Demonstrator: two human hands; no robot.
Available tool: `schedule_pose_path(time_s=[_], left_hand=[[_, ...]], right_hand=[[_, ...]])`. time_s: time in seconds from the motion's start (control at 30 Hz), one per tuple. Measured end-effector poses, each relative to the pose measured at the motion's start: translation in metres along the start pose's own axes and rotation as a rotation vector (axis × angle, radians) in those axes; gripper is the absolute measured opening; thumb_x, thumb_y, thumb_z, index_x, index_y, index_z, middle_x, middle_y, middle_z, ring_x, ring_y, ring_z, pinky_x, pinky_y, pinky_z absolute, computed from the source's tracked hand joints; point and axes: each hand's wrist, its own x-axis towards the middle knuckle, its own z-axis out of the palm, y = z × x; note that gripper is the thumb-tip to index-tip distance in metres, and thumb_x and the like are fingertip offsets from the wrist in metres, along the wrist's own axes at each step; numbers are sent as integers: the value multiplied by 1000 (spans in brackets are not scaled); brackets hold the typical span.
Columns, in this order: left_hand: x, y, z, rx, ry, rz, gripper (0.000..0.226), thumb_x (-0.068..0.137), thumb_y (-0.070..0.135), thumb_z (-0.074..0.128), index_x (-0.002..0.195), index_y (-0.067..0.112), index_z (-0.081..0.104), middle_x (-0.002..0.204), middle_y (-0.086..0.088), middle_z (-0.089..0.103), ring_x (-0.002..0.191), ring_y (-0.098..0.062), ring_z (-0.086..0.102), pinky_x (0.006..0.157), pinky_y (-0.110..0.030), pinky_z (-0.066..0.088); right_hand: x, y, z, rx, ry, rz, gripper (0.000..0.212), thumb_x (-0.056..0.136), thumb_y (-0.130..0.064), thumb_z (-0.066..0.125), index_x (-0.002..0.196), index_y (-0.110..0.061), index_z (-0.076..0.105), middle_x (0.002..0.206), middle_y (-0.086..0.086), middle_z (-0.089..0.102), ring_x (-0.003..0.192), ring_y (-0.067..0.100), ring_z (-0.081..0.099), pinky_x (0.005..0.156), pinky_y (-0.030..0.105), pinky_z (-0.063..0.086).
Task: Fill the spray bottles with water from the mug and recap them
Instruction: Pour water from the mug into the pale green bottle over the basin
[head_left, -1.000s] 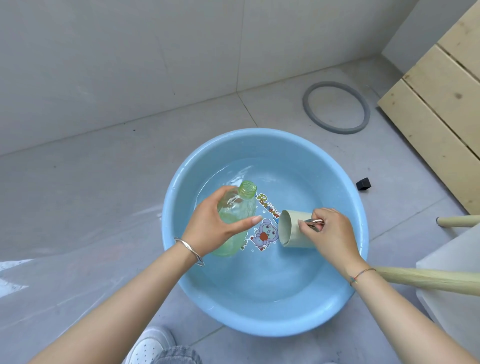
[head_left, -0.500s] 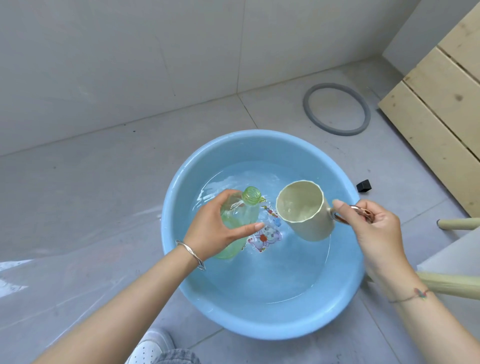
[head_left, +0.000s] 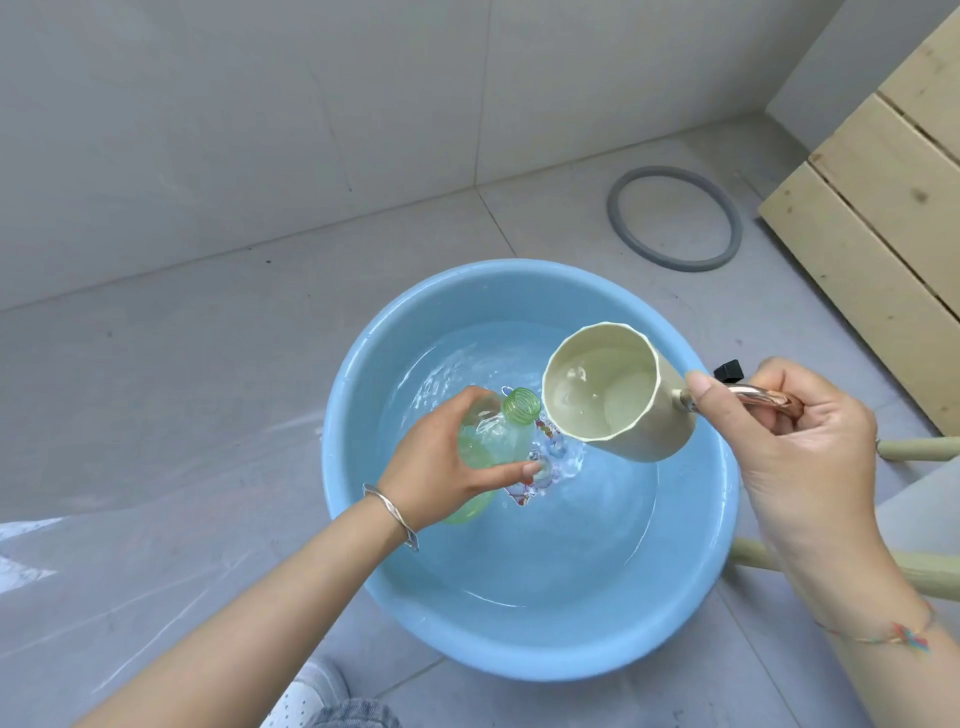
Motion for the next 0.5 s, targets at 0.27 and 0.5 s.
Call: schedule_pose_path(time_s=[0.27, 0.5], left_hand=[[1, 2, -1, 38, -3, -3, 64, 61, 61, 78, 113, 33, 53, 108, 25, 58, 105, 1, 54, 93, -24, 43], [0, 1, -1, 66, -13, -8, 70, 59, 67, 77, 116, 33, 52, 106, 28, 56, 107, -4, 56, 93, -28, 45]], right_hand=[[-4, -10, 4, -166, 17, -197, 42, 72, -25, 73, 57, -8, 38, 52, -9, 33, 48, 3, 32, 47, 11, 24], [-3, -12, 3, -223, 5, -280, 43, 75, -22, 73, 56, -16, 35, 57, -8, 35, 52, 2, 35, 50, 10, 26]])
